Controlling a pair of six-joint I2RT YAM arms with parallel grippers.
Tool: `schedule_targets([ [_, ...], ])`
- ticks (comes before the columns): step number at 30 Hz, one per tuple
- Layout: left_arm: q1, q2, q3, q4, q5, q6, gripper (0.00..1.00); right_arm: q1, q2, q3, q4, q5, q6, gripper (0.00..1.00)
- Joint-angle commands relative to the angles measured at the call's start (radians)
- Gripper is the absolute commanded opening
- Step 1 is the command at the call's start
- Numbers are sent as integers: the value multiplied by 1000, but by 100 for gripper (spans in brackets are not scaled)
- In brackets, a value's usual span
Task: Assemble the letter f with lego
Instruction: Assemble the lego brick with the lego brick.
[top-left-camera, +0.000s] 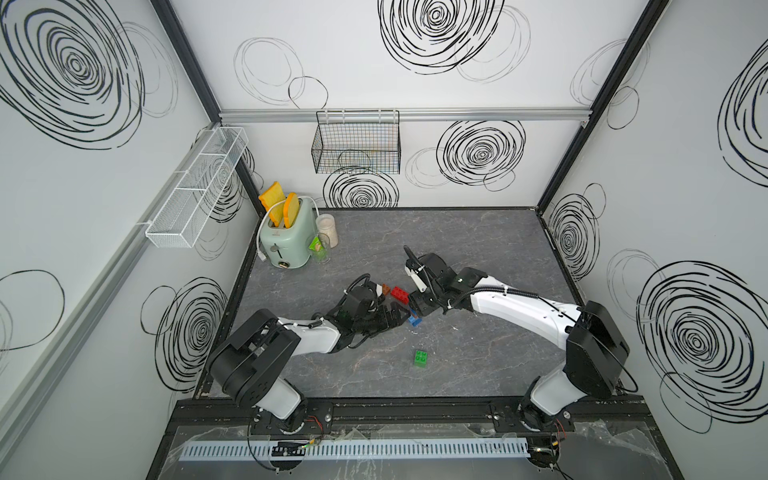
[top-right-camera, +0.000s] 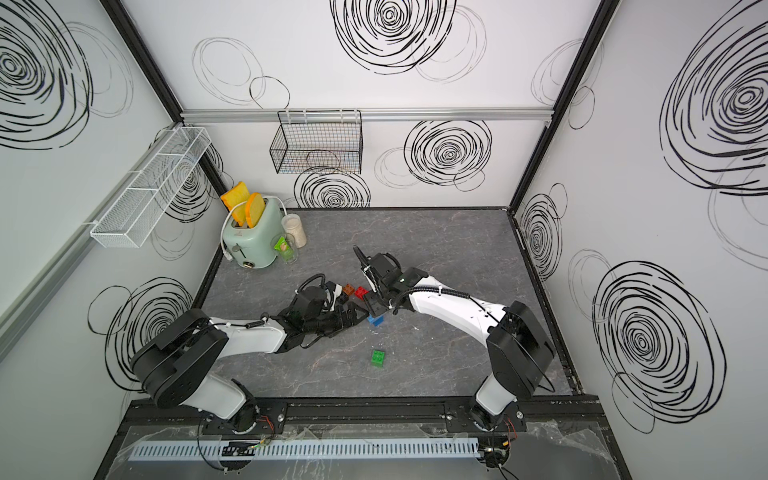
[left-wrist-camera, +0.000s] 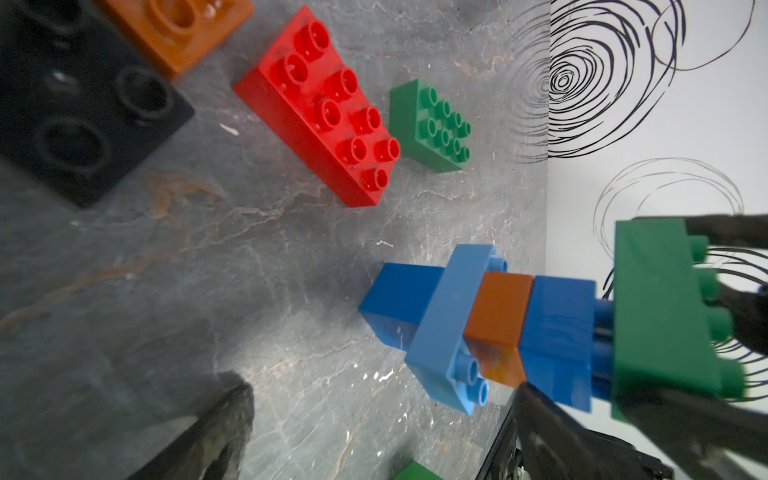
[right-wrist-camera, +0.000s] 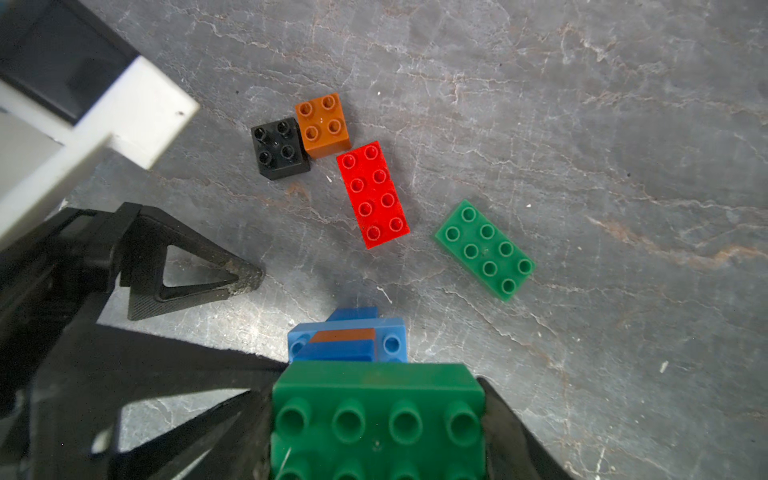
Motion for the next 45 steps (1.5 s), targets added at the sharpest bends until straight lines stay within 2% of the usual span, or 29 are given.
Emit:
schedule_targets([
  [1,6,15,26,16,-9,14,99,10,16,-26,-95,37,-10,62],
  [9,6,18,30,11,-12,17,99,16,17,-33,-102,29,-14,62],
  [18,5,25,26,9,-15,22,99,5,5,-31,-98,-52,-14,63],
  [25,7,28,27,9,-14,21,99,-2,23,-36,-109,-26,-14,63],
  [38,14,49,26,8,-14,15,99,-6,39,-25,-152,94,22,63],
  [45,17,51,23,7,-14,14,99,-8,57,-17,-153,77,21,63],
])
